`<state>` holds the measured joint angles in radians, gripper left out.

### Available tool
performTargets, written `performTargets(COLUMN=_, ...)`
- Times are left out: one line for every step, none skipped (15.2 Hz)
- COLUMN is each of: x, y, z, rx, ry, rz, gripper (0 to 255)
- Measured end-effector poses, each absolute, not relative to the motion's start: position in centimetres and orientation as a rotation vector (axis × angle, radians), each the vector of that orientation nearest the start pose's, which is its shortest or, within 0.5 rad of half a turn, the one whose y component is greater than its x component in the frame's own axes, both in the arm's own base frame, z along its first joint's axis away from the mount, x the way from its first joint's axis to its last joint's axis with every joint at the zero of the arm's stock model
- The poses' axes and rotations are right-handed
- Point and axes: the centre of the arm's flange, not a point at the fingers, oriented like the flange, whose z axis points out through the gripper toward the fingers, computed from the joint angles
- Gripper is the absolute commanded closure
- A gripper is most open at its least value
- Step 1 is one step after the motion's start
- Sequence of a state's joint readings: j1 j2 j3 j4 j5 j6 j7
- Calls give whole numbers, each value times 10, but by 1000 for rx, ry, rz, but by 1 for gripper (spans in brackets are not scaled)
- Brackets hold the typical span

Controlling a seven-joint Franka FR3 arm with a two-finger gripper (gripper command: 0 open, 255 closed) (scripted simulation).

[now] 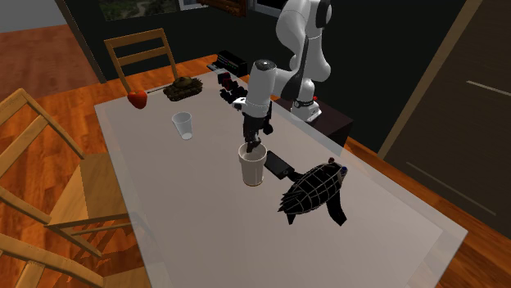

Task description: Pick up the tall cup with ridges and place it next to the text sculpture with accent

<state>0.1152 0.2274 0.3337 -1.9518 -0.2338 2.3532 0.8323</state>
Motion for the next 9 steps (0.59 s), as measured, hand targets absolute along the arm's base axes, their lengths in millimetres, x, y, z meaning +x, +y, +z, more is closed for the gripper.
performTargets(x=563, y=257, z=388, rx=-3072, ry=384, rz=-337, gripper=255)
performTargets(x=563, y=257, z=388, rx=-3072, ry=384, rz=-337, gripper=255)
performTargets(x=563, y=257, z=388, rx=-3072, ry=384, rz=-337, gripper=255)
performTargets(x=563, y=257, z=388, rx=-3072, ry=384, rz=-337, gripper=255)
performTargets(x=562, y=257, z=390, rx=-3073, ry=384, rz=-336, gripper=255)
performTargets(x=563, y=258, z=394, rx=-3073, ry=384, rz=-336, gripper=255)
performTargets(x=563, y=257, z=397, rx=-3072, ry=384, rz=-336, gripper=255)
performTargets(x=563, y=257, z=403, rx=-3073, ry=384, rz=-336, gripper=255)
performTargets(x=562, y=257, z=408, rx=-3072, ry=384, rz=-336, gripper=255)
